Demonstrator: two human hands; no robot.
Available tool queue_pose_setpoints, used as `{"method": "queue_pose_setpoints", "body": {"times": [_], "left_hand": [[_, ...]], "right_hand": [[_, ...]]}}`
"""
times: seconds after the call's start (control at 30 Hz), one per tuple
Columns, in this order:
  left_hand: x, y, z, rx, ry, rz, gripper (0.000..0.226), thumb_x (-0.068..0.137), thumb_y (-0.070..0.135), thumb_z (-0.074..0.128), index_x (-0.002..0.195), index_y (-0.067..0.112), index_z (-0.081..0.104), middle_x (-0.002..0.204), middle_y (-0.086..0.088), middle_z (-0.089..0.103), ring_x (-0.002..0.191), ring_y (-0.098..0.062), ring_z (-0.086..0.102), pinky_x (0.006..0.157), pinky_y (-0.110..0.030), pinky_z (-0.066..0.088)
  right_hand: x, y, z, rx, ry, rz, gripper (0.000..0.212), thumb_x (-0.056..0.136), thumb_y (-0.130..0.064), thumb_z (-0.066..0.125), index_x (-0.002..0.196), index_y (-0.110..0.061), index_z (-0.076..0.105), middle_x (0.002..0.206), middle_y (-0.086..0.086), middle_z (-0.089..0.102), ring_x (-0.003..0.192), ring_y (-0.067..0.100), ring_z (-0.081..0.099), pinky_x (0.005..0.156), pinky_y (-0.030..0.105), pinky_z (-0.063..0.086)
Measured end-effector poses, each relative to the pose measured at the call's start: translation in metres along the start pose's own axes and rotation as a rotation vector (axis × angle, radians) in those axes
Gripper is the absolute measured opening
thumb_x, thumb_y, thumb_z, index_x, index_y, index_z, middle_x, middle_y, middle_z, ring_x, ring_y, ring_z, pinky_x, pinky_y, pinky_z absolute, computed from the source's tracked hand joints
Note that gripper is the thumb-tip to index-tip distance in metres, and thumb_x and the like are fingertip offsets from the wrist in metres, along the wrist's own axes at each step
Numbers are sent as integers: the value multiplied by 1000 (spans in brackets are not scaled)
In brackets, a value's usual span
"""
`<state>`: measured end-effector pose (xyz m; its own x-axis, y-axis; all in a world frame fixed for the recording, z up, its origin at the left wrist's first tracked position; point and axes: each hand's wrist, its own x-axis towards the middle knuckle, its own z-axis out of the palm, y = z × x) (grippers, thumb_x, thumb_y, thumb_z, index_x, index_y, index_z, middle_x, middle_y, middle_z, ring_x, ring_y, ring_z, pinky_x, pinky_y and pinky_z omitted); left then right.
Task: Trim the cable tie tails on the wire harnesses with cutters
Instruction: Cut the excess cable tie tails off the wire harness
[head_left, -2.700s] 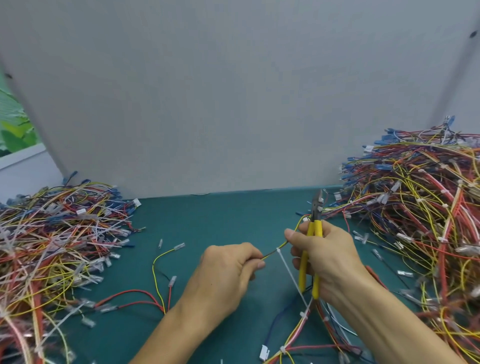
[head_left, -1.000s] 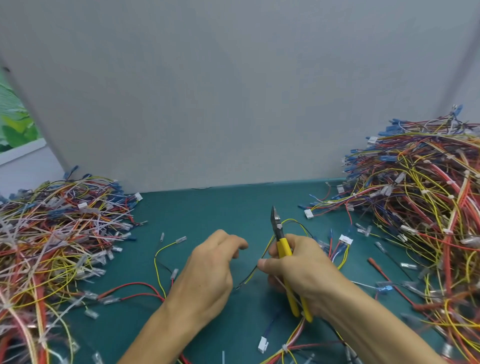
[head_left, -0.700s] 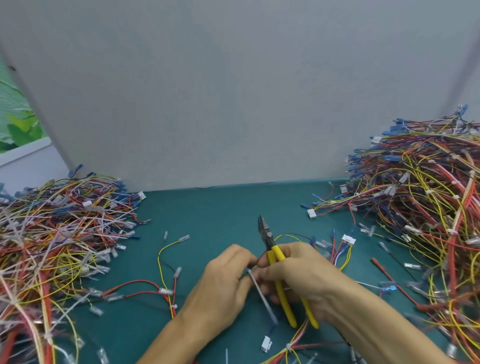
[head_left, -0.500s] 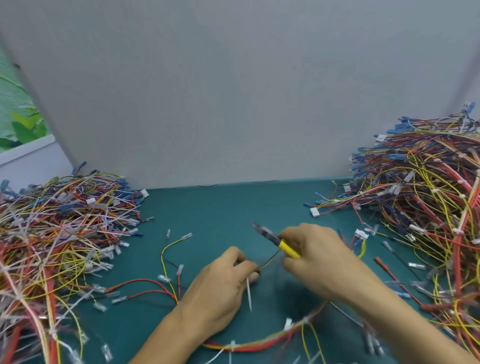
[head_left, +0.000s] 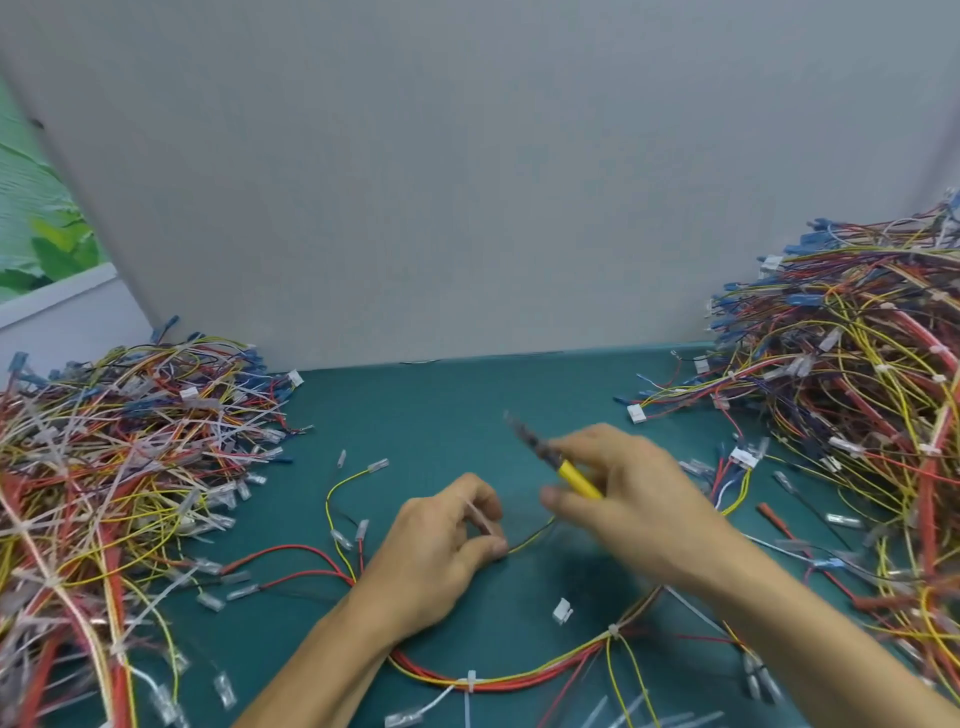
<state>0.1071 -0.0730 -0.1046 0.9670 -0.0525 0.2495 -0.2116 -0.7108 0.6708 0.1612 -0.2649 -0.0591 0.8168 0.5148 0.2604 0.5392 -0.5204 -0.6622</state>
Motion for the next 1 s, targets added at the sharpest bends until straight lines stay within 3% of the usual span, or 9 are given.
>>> {"method": "queue_pose_setpoints", "body": {"times": [0.1,0.17,0.27,0.37,0.43,0.57,0.67,0.83,1.0], "left_hand": [[-1,1,1,36,-13,14,32,80,13,73,90,30,48,65,36,57,52,3,47,55,-5,33],[-1,0,2,46,-8,9,31,82,14,71,92,30,47,66,35,58,54,6,48,57,-5,33],[-1,0,2,16,-19,-14,24,91,15,61,94,32,45,76,23,67,71,7,57,68,-7,37],[-1,1,0,18,-37,-1,23,94,14,56,92,33,43,79,17,70,79,2,60,75,-12,41],[-1,0,-1,29,-43,13,20,93,14,59,89,29,46,72,21,66,68,4,56,66,-10,37],[-1,-1,-2,78,-48,27,14,91,16,62,87,24,52,60,34,53,57,5,48,57,-9,32],[-1,-1,-2,68,-37,20,14,91,16,62,87,24,52,58,24,54,55,-2,45,56,-11,32],[0,0,-3,51,-66,-4,13,95,15,54,93,26,47,87,8,66,74,-1,55,71,-15,40],[2,-1,-2,85,-115,-14,14,95,15,52,94,24,42,89,7,66,74,-3,52,73,-20,39]], "right_hand": [[3,-11,-20,391,85,-91,21,84,-35,70,105,-34,66,77,6,59,68,5,49,67,20,39],[3,-5,-31,33,127,-182,27,83,-36,69,109,-39,63,69,-2,54,66,5,50,66,20,39],[0,5,-37,-560,-9,-116,36,82,-26,59,117,-36,61,85,-7,52,85,18,54,74,32,44],[-3,9,-23,-826,-190,-104,39,82,-22,49,119,-29,58,99,-4,51,85,25,49,58,28,28],[-4,8,-17,-853,-214,-124,35,83,-20,48,114,-29,60,99,-3,50,77,25,40,53,27,17],[-3,12,-6,-876,-211,-170,33,83,-18,49,112,-30,60,95,-2,47,96,25,51,68,34,25],[-4,12,-1,-890,-223,-183,29,83,-15,50,107,-28,60,98,0,49,97,26,51,69,35,25],[-6,12,4,-894,-232,-205,26,81,-13,50,101,-26,59,98,0,48,96,27,50,69,35,25],[-6,12,7,-893,-245,-209,25,82,-13,50,101,-26,58,100,0,47,98,27,50,69,35,25]]}}
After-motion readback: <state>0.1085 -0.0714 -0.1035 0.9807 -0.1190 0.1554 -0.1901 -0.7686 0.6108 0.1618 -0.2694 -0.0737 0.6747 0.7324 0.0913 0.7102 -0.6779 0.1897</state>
